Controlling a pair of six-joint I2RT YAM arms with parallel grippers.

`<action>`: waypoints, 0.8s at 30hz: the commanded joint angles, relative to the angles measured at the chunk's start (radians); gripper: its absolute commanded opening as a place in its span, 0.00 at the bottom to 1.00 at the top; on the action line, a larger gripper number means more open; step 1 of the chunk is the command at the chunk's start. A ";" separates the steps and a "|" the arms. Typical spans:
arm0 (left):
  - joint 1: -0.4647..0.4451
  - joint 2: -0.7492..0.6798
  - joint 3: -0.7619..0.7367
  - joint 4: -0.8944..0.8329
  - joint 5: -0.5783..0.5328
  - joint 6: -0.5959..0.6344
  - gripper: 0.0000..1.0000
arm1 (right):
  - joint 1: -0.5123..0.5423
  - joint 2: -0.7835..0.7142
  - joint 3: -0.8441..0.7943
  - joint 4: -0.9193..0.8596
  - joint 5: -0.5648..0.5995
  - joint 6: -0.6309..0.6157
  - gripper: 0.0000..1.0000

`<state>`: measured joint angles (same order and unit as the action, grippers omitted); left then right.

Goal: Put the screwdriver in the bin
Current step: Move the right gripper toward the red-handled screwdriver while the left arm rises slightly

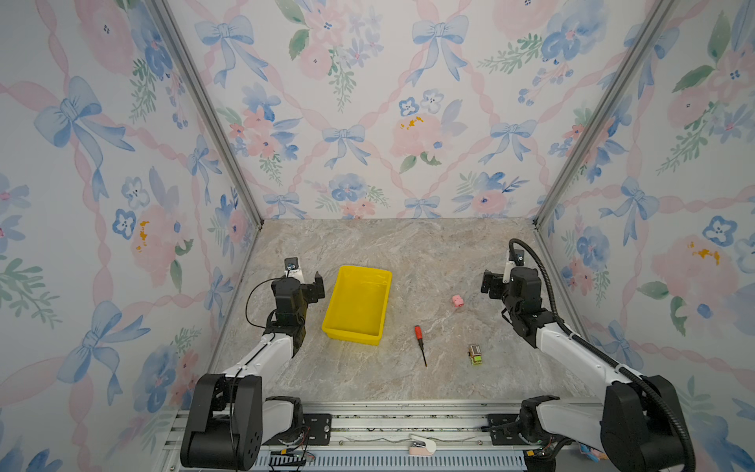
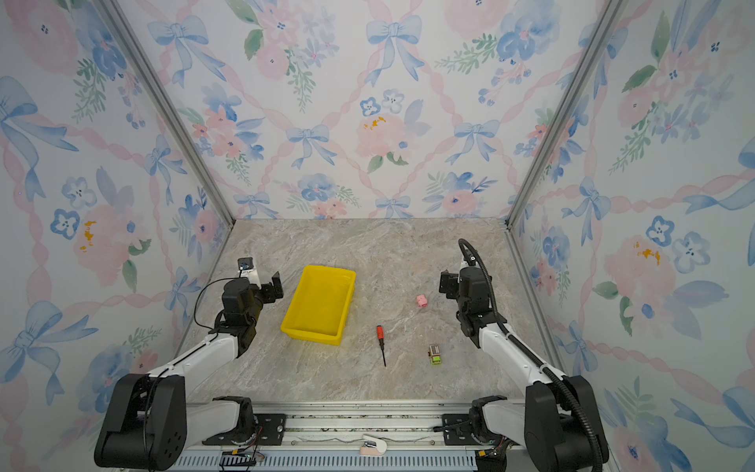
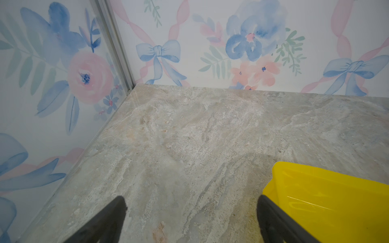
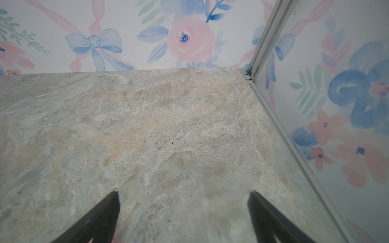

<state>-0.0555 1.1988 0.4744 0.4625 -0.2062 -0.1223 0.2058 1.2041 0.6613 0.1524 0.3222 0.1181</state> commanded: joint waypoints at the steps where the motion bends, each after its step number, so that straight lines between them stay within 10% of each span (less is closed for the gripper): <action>1: 0.002 -0.042 0.077 -0.308 -0.038 -0.099 0.97 | 0.017 -0.008 0.122 -0.371 0.057 0.165 0.97; 10: -0.037 -0.170 0.170 -0.545 0.066 -0.245 0.98 | 0.120 0.075 0.336 -0.806 0.040 0.410 0.97; 24: -0.167 -0.140 0.215 -0.667 0.237 -0.319 0.97 | 0.494 0.239 0.404 -0.901 0.004 0.676 0.97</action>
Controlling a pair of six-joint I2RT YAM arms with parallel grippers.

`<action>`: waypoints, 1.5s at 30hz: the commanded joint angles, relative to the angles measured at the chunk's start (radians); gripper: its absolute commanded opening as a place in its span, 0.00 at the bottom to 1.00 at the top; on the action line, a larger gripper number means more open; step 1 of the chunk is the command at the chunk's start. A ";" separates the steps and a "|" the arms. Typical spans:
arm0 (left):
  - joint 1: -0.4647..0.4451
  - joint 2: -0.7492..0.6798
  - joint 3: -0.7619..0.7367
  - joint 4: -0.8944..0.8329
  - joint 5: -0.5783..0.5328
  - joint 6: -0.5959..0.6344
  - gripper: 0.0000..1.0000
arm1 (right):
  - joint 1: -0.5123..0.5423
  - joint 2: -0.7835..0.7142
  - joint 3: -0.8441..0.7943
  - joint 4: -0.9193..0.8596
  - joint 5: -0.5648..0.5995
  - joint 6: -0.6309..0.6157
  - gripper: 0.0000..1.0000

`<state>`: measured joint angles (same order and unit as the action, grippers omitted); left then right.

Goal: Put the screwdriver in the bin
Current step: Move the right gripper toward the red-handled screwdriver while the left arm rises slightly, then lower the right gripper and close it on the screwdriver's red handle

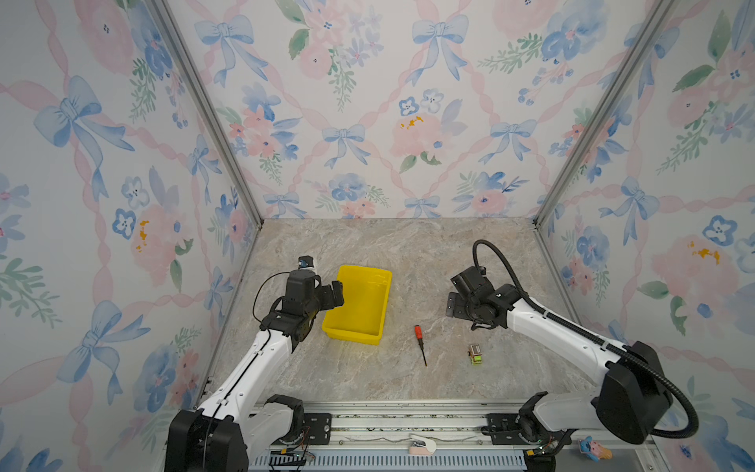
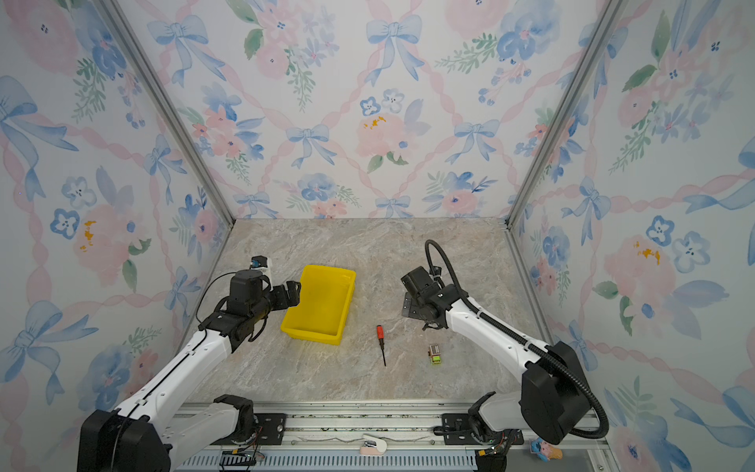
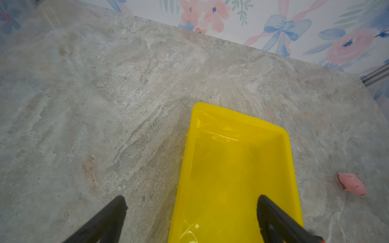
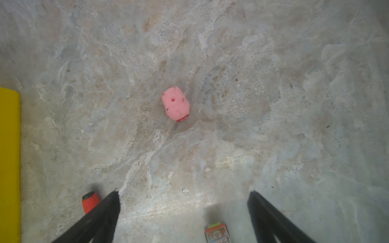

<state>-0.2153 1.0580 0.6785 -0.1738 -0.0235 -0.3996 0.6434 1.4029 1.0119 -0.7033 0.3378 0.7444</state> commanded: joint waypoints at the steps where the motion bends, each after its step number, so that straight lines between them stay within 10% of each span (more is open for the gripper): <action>1: -0.019 0.003 0.012 -0.031 0.055 -0.041 0.97 | 0.081 0.060 0.068 -0.052 -0.013 0.046 0.97; 12: -0.029 0.048 0.050 -0.082 0.031 -0.034 0.98 | 0.195 0.245 0.154 0.008 -0.114 0.053 0.95; 45: -0.007 -0.061 0.012 -0.116 0.039 -0.022 0.97 | 0.236 0.447 0.119 0.146 -0.169 0.049 0.31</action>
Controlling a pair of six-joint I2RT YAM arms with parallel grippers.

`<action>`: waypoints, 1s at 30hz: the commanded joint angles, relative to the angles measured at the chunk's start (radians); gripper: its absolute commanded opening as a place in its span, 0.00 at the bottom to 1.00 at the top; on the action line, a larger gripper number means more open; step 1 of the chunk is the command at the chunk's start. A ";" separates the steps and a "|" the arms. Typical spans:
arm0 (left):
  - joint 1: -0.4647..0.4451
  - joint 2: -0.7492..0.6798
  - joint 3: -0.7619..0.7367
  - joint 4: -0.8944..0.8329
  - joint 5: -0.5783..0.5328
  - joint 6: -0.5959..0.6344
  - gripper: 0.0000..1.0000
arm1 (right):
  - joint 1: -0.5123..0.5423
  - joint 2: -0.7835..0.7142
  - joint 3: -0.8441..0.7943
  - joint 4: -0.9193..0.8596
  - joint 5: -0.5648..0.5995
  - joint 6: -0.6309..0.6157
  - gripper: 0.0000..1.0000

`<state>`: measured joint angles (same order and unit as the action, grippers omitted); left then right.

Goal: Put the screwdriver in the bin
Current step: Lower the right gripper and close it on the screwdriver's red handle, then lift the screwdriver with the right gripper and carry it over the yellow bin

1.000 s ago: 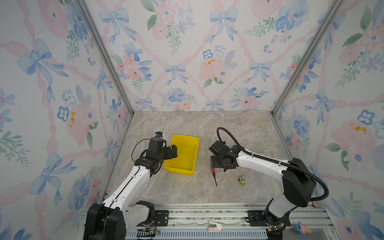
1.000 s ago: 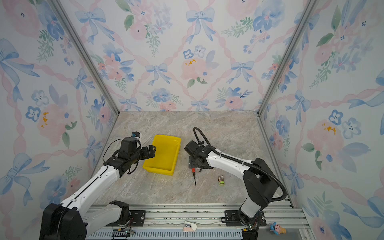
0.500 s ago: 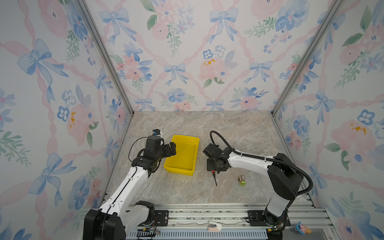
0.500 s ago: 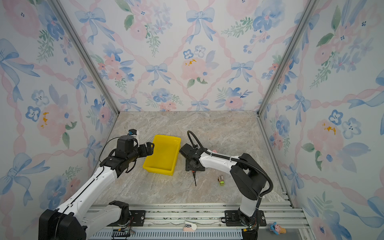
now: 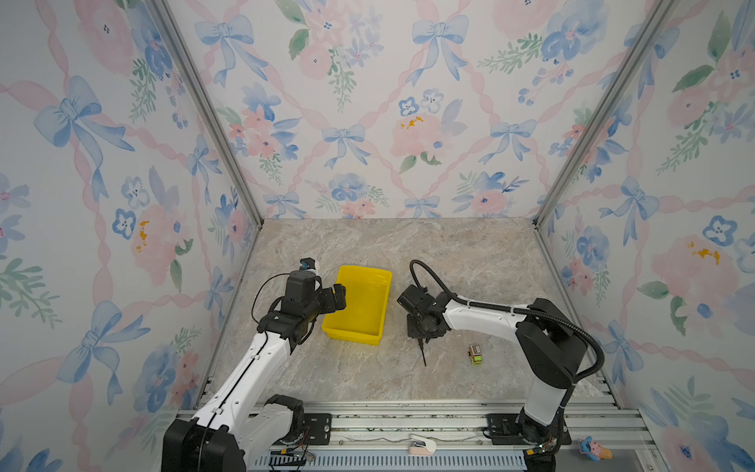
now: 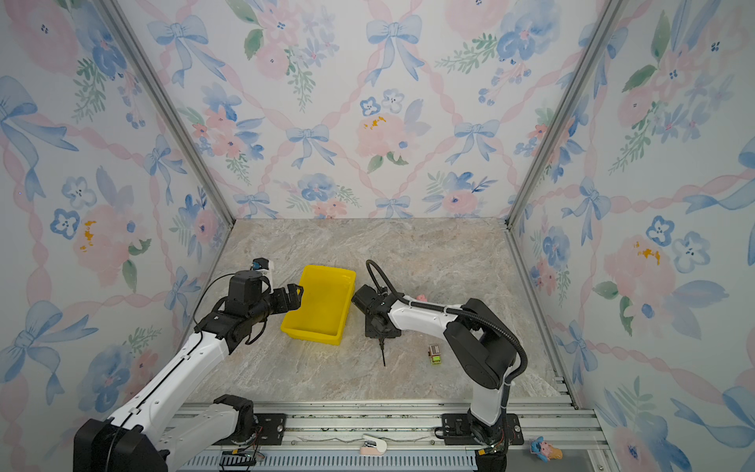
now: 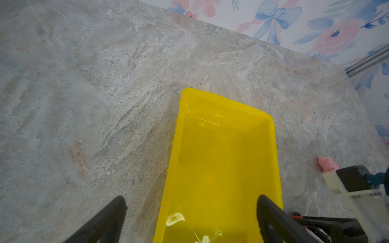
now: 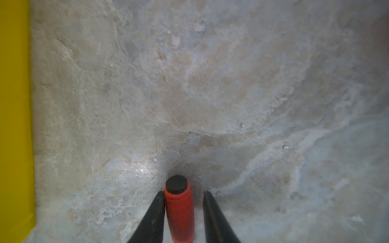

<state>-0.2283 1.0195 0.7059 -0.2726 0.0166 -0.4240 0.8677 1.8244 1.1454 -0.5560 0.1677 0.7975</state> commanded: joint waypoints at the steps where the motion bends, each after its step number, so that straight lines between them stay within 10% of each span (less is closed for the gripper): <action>1: 0.005 -0.024 -0.015 -0.016 -0.001 0.002 0.98 | 0.012 0.028 -0.015 -0.002 0.000 -0.004 0.29; 15: 0.005 -0.041 -0.031 -0.016 -0.017 -0.009 0.98 | 0.011 -0.029 0.004 -0.038 0.015 -0.008 0.02; 30: 0.007 -0.060 -0.048 -0.016 -0.048 -0.030 0.97 | -0.021 -0.197 0.124 -0.132 0.032 0.017 0.00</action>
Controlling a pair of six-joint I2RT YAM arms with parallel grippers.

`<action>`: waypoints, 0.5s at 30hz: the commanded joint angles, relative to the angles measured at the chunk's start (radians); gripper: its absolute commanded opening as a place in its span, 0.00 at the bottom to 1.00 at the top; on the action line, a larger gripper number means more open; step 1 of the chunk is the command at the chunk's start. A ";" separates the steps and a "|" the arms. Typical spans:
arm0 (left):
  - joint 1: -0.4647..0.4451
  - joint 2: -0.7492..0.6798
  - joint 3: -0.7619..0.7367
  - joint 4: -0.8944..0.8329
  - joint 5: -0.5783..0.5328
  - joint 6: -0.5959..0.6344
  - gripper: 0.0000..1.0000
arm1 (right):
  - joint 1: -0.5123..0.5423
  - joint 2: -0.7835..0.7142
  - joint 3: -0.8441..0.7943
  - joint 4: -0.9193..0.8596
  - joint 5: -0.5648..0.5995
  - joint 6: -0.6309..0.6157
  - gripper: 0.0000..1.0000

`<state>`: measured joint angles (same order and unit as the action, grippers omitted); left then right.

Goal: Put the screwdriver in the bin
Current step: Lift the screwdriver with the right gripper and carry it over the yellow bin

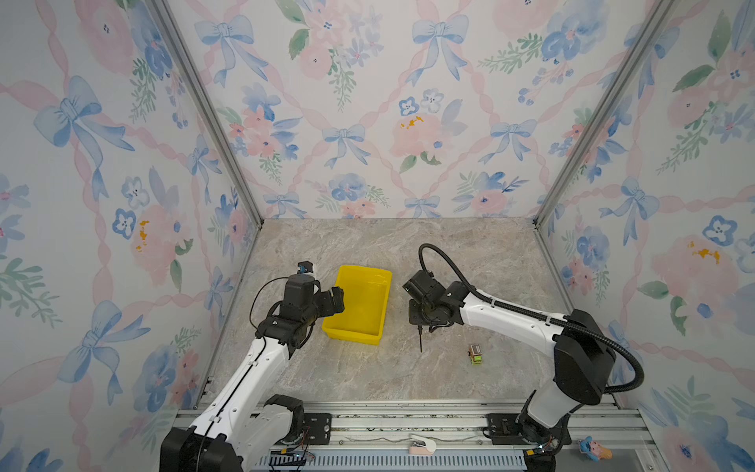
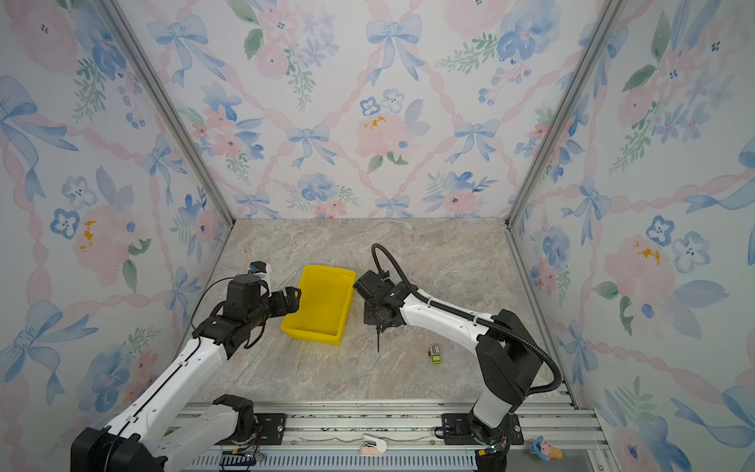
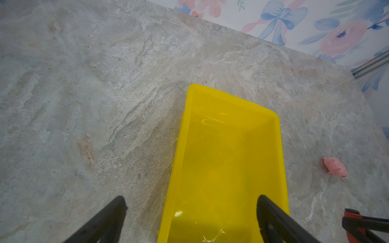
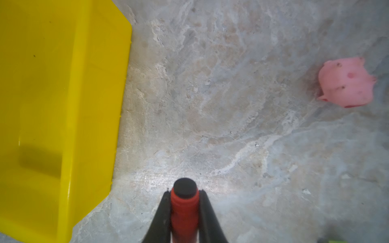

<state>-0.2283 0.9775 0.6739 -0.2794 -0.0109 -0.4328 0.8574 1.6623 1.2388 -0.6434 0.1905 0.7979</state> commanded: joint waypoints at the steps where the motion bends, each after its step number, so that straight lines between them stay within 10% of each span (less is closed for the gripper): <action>1: 0.007 -0.021 -0.017 -0.009 -0.020 -0.023 0.98 | -0.010 -0.036 0.043 -0.046 0.007 0.019 0.00; 15: 0.007 -0.032 -0.037 -0.007 -0.037 -0.030 0.97 | -0.001 -0.013 0.241 -0.062 -0.008 0.027 0.00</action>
<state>-0.2283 0.9581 0.6506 -0.2798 -0.0299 -0.4507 0.8574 1.6520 1.4418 -0.6910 0.1890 0.8051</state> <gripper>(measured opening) 0.975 0.189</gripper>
